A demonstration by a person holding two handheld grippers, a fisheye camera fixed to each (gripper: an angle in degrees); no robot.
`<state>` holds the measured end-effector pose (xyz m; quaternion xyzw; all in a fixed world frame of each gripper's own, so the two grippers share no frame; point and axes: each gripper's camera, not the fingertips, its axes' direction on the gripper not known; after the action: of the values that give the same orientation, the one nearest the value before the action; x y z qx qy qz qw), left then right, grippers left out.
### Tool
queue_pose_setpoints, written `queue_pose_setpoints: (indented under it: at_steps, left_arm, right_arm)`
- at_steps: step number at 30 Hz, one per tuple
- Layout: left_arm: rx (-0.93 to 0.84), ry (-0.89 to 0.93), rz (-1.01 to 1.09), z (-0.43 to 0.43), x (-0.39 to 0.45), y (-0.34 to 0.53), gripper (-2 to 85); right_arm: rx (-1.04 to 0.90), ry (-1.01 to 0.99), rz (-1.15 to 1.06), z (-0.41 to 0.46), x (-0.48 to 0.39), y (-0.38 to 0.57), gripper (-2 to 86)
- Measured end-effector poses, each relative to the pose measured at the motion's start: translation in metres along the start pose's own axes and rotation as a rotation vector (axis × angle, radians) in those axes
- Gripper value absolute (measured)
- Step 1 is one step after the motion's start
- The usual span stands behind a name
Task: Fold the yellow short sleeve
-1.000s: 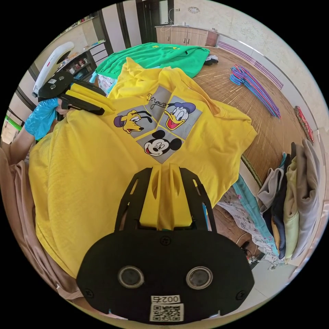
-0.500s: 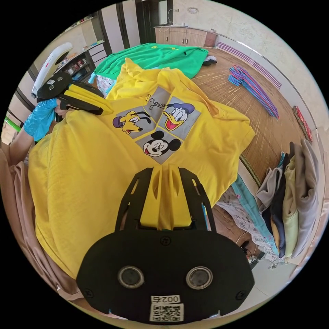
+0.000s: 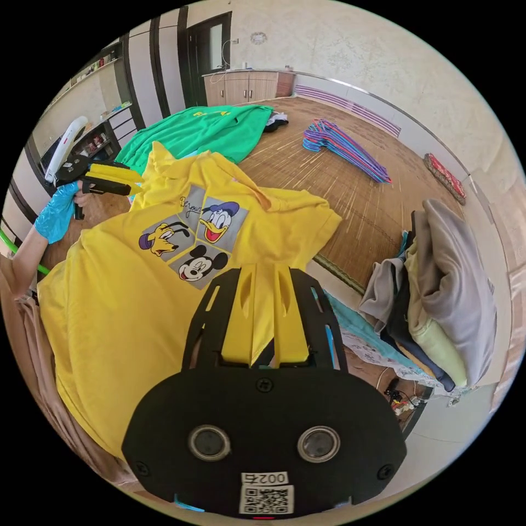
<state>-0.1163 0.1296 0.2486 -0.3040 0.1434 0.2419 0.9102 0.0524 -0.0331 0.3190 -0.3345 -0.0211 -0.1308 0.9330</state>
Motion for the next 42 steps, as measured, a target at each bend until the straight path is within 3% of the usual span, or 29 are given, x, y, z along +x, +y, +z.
queue_pose_setpoints:
  at_steps: [4,12,18,25,33,42]
  left_arm:
    - [0.083,-0.049,-0.007,0.004,-0.012,-0.005,8.0]
    - [0.048,-0.159,-0.095,0.027,-0.026,-0.013,13.4]
    - [0.031,-0.133,-0.144,0.038,-0.029,-0.011,11.8]
    - [0.042,-0.162,-0.136,0.029,-0.018,-0.008,3.1]
    - [0.172,-0.254,-0.171,-0.021,-0.003,0.004,0.0]
    - [0.344,-0.295,-0.133,-0.079,-0.012,-0.020,2.9]
  right_arm:
    - [0.030,0.052,0.061,0.009,0.027,-0.014,9.1]
    - [0.037,-0.028,0.241,0.038,0.086,-0.050,13.3]
    - [-0.023,-0.066,0.284,0.059,0.101,-0.072,11.9]
    - [-0.022,-0.063,0.287,0.052,0.097,-0.078,2.8]
    - [0.184,0.081,0.261,-0.005,0.082,-0.075,0.8]
    - [0.412,0.180,0.271,-0.065,0.083,-0.096,0.8]
